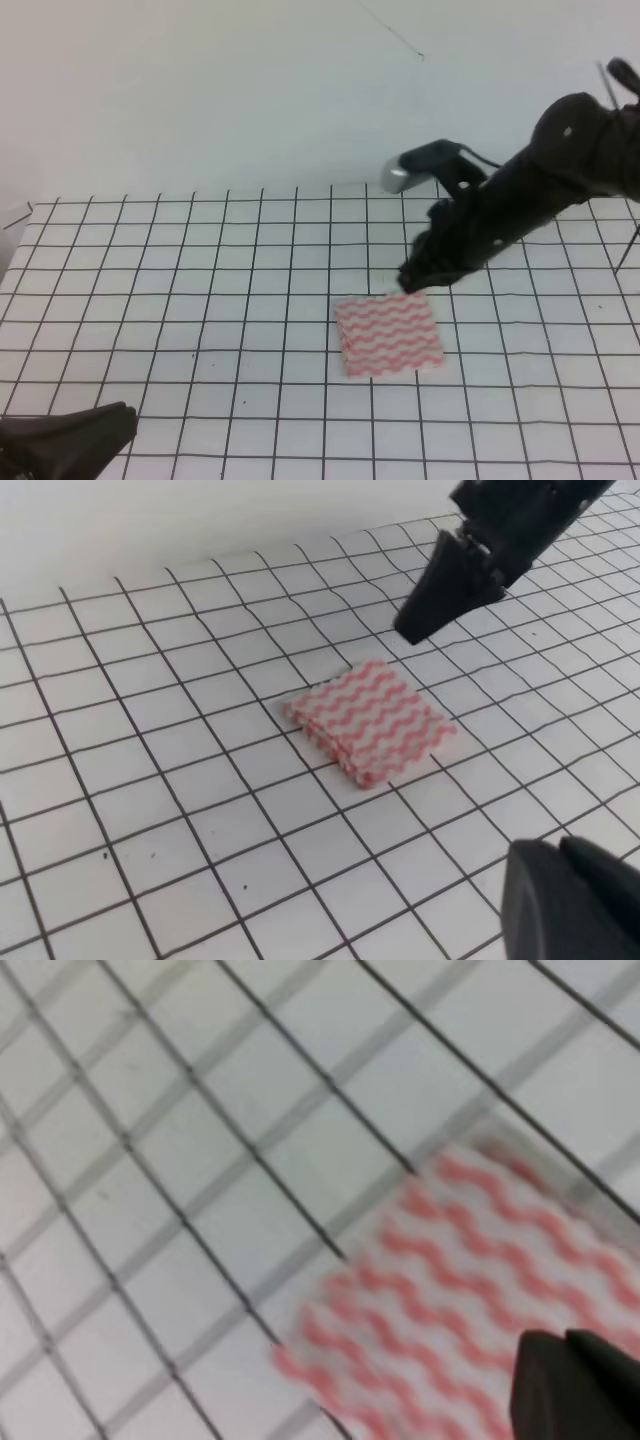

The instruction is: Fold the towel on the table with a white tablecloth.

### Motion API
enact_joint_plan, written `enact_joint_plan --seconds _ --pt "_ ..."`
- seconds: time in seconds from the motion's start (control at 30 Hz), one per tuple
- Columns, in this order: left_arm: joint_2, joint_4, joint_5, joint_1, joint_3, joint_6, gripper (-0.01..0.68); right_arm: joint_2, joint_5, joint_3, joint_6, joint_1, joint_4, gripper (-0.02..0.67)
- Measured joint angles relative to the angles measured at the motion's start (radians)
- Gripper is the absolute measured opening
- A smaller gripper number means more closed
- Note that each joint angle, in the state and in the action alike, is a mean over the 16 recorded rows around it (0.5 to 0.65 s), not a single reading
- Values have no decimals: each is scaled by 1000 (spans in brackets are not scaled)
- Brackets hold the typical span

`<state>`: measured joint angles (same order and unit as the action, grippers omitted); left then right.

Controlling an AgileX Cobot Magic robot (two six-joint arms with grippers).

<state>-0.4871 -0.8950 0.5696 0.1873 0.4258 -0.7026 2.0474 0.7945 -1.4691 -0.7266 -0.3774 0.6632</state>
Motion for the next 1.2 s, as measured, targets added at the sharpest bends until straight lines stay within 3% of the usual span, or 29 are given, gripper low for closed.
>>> enact_joint_plan --seconds 0.3,0.6,0.93,1.2 --pt "0 0 -1 0 0 0 -1 1 16 0 180 46 -165 130" --pt "0 0 -1 0 0 -1 -1 65 -11 1 198 56 -121 212" --pt "0 0 0 0 0 -2 -1 100 -26 1 190 57 -64 208" --pt "0 0 0 0 0 -2 -1 108 -5 1 194 57 -40 121"
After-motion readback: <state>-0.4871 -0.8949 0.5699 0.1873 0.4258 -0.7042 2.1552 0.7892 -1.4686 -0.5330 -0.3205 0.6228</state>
